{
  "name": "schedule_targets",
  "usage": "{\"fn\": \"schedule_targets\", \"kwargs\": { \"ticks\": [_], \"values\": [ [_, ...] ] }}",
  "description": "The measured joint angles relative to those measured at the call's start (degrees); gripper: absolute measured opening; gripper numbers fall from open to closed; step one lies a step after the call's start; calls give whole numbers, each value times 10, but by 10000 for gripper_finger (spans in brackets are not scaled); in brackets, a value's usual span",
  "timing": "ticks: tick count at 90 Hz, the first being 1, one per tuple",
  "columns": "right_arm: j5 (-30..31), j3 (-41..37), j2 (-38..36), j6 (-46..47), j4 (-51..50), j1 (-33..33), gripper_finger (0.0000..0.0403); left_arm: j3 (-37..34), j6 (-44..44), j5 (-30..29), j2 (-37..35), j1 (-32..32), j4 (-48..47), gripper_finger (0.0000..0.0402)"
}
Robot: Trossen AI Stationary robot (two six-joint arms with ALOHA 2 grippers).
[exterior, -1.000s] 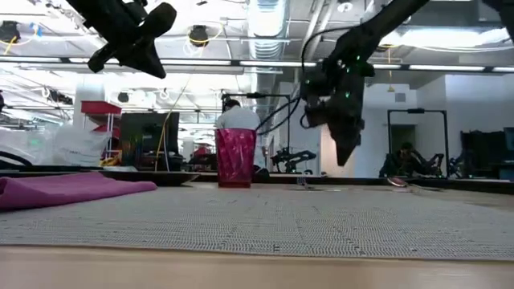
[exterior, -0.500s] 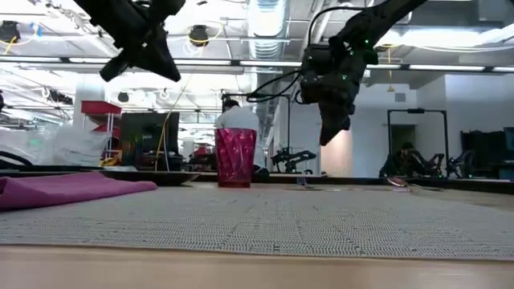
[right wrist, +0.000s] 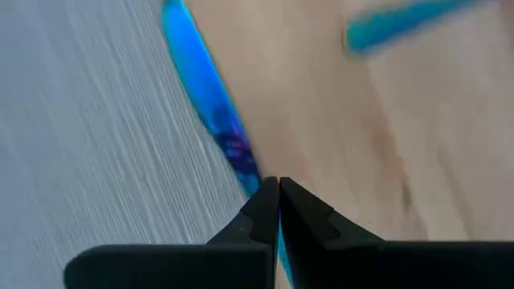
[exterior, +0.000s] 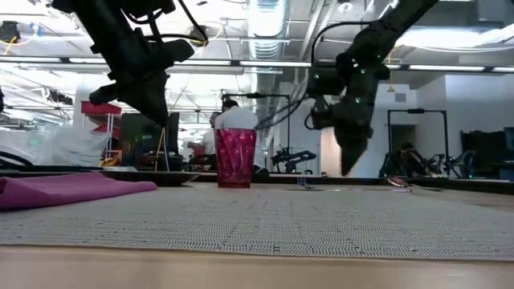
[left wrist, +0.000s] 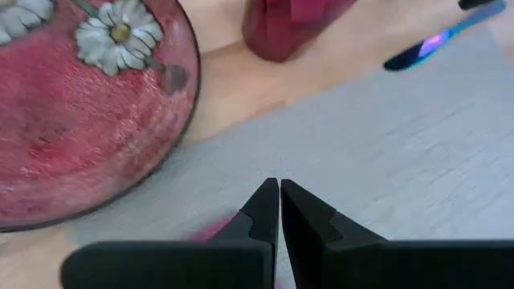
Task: Set table place
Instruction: Put the blue knife on the middle right of the gray place mat
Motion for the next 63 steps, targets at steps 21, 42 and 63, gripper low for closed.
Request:
{"fn": "schedule_targets", "kwargs": {
  "ticks": [21, 42, 63],
  "values": [
    [-8, -30, 0, -10, 11, 24, 0, 0, 2, 14, 0, -1, 1, 0],
    [-13, -36, 0, 18, 44, 42, 0, 0, 4, 14, 0, -1, 2, 0],
    [-2, -33, -2, 18, 86, 33, 0, 0, 5, 13, 0, -1, 12, 0]
  ]
}}
